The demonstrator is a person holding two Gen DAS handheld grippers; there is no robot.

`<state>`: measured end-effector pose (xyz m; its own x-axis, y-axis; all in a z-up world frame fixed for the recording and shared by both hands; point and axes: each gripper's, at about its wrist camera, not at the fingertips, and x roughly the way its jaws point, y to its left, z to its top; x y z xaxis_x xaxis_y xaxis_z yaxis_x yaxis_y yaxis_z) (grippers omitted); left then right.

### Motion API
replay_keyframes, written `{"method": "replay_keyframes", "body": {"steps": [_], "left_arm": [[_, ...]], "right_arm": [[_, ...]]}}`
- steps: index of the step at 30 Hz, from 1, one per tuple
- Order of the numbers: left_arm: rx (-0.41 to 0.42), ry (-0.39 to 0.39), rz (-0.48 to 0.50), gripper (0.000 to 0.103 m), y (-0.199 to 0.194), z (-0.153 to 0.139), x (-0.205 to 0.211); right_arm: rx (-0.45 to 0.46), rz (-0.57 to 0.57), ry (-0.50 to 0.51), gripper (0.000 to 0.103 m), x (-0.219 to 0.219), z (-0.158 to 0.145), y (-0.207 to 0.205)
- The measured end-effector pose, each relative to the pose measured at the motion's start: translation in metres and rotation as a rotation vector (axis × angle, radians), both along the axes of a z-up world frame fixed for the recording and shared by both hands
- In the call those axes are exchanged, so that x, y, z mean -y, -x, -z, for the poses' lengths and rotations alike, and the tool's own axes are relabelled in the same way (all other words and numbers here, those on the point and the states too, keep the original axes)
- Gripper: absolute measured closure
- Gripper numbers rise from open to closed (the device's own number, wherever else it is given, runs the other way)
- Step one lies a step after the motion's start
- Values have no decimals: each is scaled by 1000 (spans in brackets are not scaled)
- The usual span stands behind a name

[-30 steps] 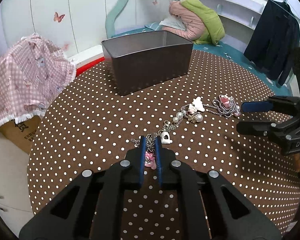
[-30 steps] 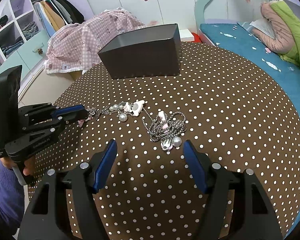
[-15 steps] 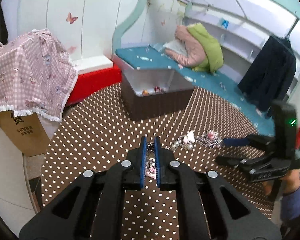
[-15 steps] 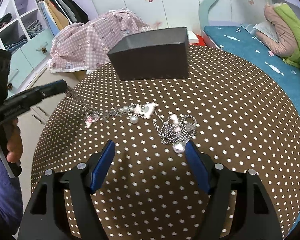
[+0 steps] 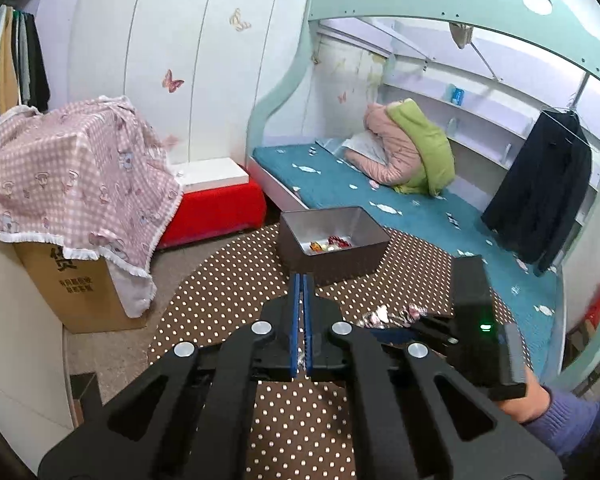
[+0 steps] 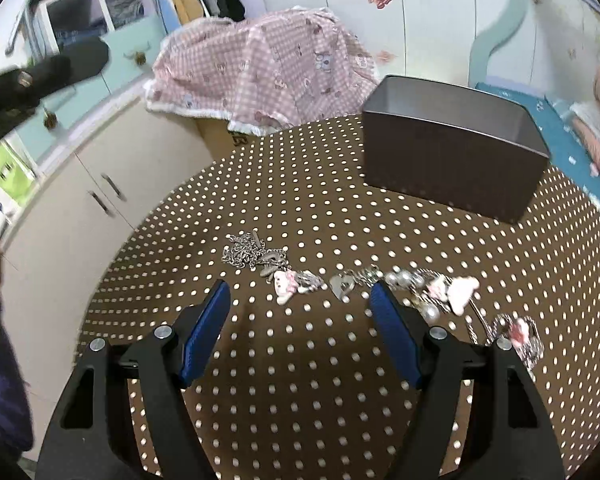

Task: Organize jewelry

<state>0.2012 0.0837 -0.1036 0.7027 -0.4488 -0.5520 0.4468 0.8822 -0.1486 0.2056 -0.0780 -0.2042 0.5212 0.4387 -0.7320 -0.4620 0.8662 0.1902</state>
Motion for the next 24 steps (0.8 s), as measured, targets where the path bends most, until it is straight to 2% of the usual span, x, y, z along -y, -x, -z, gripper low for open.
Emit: {"method": "replay_keyframes", "body": {"steps": [2, 4, 5, 6, 8, 9, 15, 16, 18, 20, 22, 24], "left_arm": [[-22, -20, 7, 100, -1, 6, -1], [-80, -38, 27, 97, -6, 24, 5], [-107, -63, 34, 84, -9, 35, 9], [-117, -74, 28, 66, -11, 43, 12], [-167, -103, 41, 49, -18, 67, 20], [-175, -118, 34, 48, -20, 74, 22], [-235, -201, 16, 49, -30, 109, 35], [-243, -211, 17, 52, -32, 113, 36], [-260, -237, 21, 69, -33, 119, 39], [-231, -293, 10, 75, -33, 126, 44], [-217, -314, 3, 93, -33, 127, 45], [-216, -303, -18, 94, -34, 126, 42]], "right_arm": [[7, -8, 7, 34, -6, 0, -2], [18, -7, 42, 34, -9, 1, -2], [17, -6, 48, 34, -9, 1, -2], [11, -8, 50, 34, -8, 3, -2], [4, -5, 57, 34, -5, 4, -1], [1, -3, 61, 34, -4, 5, -1], [-7, -2, 66, 34, -1, 8, 3], [-4, -3, 65, 34, 0, 8, 4], [-3, -4, 59, 34, -1, 8, 4], [-5, -6, 57, 34, -3, 8, 3], [0, -10, 55, 34, -4, 8, 3], [2, -16, 50, 34, -6, 8, 2]]}}
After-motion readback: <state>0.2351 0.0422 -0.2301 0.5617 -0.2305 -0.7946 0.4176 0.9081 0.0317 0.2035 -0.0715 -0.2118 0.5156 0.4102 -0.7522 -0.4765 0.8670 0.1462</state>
